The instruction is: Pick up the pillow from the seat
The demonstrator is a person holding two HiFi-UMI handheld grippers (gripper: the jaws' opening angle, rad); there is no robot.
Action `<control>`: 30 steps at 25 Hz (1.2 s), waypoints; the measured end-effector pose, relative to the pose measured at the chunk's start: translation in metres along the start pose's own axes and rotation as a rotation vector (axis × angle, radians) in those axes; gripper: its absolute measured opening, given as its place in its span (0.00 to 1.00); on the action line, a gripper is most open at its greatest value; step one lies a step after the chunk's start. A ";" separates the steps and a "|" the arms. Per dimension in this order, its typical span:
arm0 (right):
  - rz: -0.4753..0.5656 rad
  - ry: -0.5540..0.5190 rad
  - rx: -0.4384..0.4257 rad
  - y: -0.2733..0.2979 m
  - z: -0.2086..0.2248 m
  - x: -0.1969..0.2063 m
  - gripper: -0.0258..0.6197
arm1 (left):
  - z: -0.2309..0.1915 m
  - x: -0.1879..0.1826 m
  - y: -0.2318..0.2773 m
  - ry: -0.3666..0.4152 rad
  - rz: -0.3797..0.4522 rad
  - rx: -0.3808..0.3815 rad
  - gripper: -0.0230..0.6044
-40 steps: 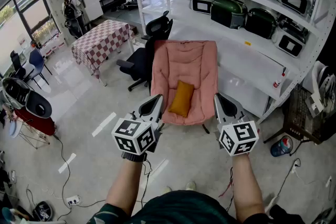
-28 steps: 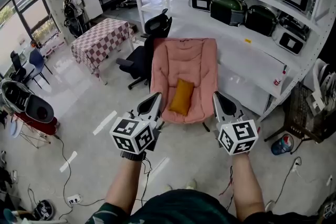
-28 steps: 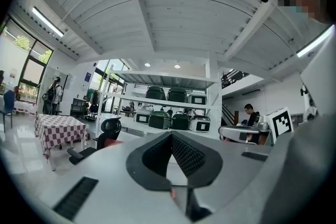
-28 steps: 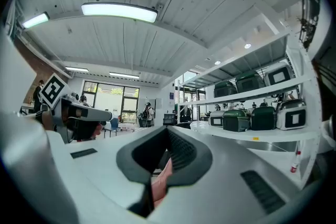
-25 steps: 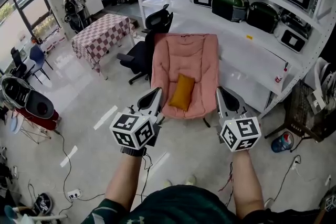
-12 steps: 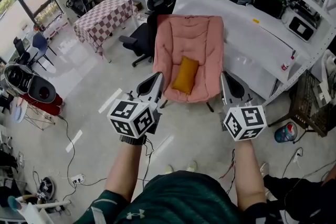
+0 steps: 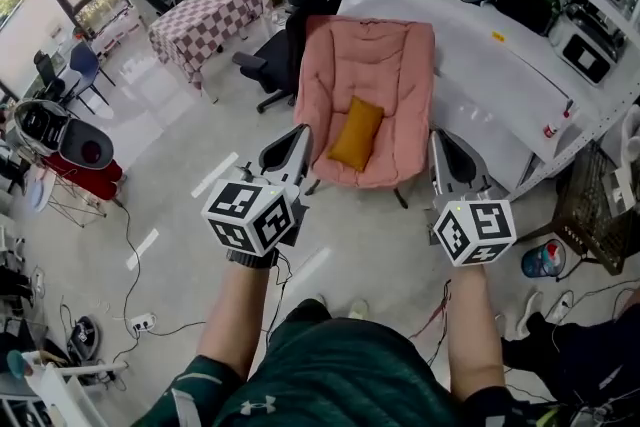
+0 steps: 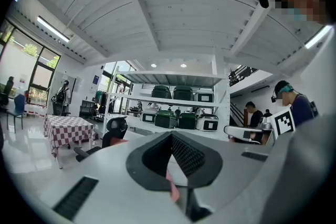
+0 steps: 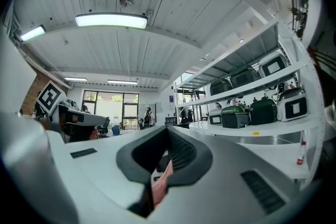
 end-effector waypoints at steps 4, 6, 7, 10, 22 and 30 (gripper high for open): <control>0.006 0.000 -0.016 0.008 0.001 -0.001 0.04 | -0.005 0.000 0.007 -0.007 -0.001 -0.002 0.04; 0.002 0.002 -0.017 0.014 0.004 0.000 0.04 | -0.007 0.001 0.014 -0.010 -0.004 0.002 0.04; -0.003 0.004 -0.016 0.017 0.005 0.002 0.04 | -0.009 0.002 0.018 -0.011 -0.006 0.004 0.04; -0.016 0.003 -0.010 0.032 0.008 0.004 0.04 | -0.019 0.001 0.033 -0.017 -0.011 0.015 0.04; -0.087 0.029 0.043 0.146 0.029 0.014 0.04 | -0.101 -0.005 0.137 -0.017 -0.067 0.090 0.04; -0.164 0.055 0.061 0.242 0.027 0.037 0.04 | -0.175 0.008 0.204 -0.034 -0.129 0.132 0.04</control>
Point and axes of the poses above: the fingertips, and each gripper's own axes: y forward along the fingers, z to its right, x out of its underside, the point moved 3 cm from there along -y, backward along the fingers, and after that the axes turned 13 degrees about -z, right-handed, at the moved point
